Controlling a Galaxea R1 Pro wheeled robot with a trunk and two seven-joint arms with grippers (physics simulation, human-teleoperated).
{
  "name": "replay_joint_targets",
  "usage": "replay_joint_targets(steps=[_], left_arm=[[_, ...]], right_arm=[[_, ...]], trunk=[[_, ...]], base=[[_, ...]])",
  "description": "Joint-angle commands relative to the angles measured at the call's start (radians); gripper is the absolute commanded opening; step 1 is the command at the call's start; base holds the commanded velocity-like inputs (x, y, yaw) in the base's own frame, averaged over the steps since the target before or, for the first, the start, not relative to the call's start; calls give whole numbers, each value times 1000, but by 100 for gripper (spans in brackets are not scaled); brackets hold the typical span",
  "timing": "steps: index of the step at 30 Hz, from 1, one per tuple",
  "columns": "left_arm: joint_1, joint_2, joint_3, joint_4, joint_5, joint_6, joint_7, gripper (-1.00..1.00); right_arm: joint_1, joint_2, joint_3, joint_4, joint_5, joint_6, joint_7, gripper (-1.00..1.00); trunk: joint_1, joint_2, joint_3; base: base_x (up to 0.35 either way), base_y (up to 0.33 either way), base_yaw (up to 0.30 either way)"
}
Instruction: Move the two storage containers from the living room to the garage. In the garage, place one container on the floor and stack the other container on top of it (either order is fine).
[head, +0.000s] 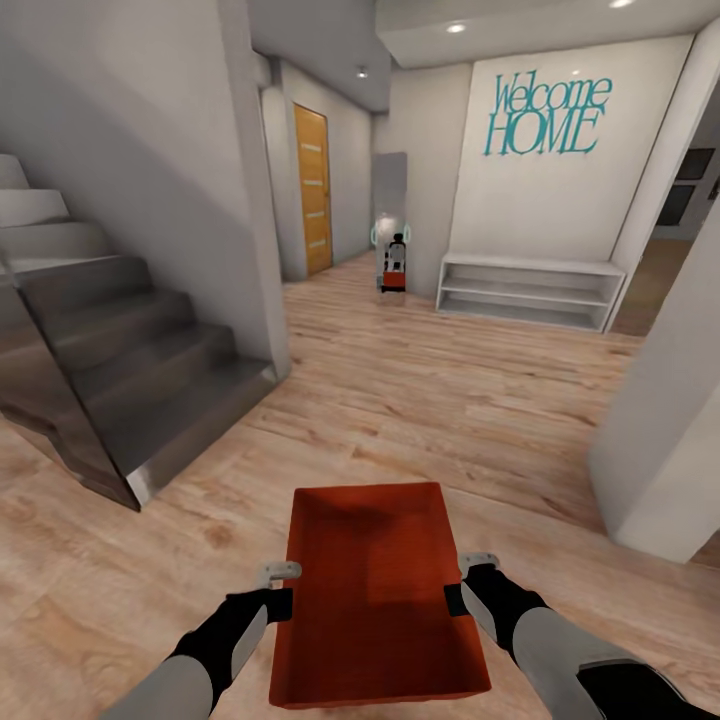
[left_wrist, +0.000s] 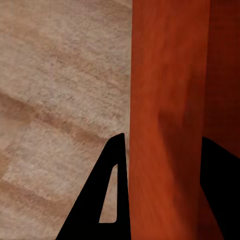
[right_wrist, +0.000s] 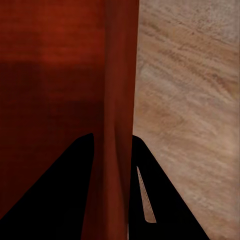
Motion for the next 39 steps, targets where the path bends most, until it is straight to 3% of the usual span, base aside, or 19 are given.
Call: replay_joint_targets(steps=[1, 39], left_arm=[[0, 0, 6, -2, -8, 7, 4, -100], [0, 0, 6, -2, -8, 7, 4, -100]], right_arm=[[-1, -1, -3, -3, 17, 9, -3, -100], [0, -1, -3, -3, 17, 9, -2, -100]], trunk=[[0, 0, -1], [0, 0, -1]], base=[[348, 0, 0], [348, 0, 0]])
